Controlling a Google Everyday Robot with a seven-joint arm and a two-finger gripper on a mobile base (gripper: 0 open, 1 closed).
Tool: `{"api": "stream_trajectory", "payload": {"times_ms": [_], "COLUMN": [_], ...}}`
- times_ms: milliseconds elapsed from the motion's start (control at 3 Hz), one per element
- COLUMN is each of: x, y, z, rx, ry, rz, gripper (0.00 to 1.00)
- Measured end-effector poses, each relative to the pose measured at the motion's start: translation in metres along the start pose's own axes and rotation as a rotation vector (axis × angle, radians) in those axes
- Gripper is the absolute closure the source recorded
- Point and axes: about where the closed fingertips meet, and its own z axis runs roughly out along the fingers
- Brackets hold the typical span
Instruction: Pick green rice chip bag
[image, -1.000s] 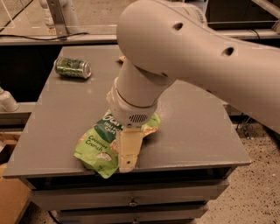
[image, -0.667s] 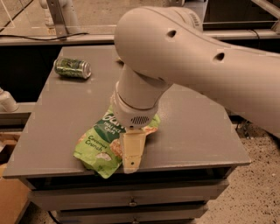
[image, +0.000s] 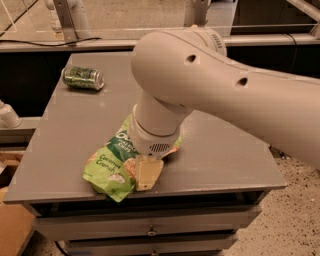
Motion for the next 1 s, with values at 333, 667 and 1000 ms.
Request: {"api": "stream_trajectory", "payload": {"times_ms": [333,667,1000], "x": [-0.002,-0.002,-0.011], "y": [0.0,0.0,-0.016], "z": [0.005,0.005,-0.015], "rx": [-0.002,-0.002,0.028], "ry": [-0.006,-0.006,-0.012], "rz": [0.0,0.0,0.016], "gripper": [0.64,0.88,1.0]}}
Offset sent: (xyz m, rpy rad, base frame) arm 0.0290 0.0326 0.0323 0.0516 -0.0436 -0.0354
